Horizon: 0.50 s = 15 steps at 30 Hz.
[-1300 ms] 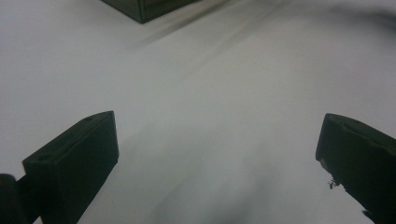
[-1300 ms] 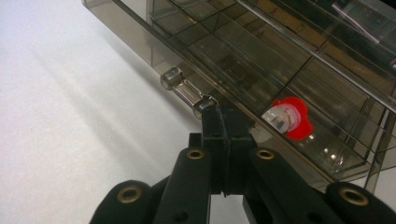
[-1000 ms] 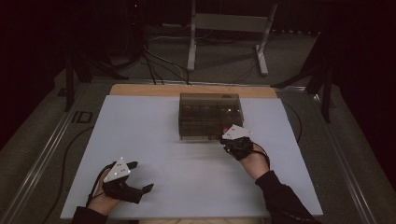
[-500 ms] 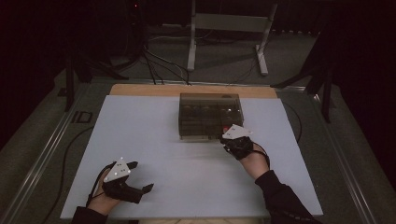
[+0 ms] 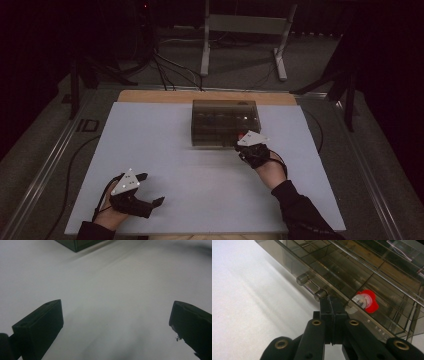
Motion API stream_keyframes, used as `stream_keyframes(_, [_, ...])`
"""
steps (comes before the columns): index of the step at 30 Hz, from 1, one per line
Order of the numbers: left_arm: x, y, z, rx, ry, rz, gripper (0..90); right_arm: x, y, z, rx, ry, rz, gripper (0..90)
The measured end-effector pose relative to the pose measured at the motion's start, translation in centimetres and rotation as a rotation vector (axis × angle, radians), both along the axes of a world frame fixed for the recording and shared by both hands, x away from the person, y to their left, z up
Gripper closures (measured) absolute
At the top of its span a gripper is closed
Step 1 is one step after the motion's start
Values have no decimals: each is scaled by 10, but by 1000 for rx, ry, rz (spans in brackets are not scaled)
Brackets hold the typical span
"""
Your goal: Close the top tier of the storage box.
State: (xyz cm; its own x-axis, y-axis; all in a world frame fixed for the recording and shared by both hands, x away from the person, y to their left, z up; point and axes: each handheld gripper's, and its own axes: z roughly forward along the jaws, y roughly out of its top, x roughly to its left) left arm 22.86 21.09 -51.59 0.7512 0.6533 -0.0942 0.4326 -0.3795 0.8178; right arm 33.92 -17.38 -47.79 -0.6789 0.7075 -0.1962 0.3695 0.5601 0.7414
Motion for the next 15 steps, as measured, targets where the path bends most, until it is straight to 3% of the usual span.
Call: stream_keyframes(15, [0,0,0,0,0,0,0,5,3,0,-1,-1,-9,900])
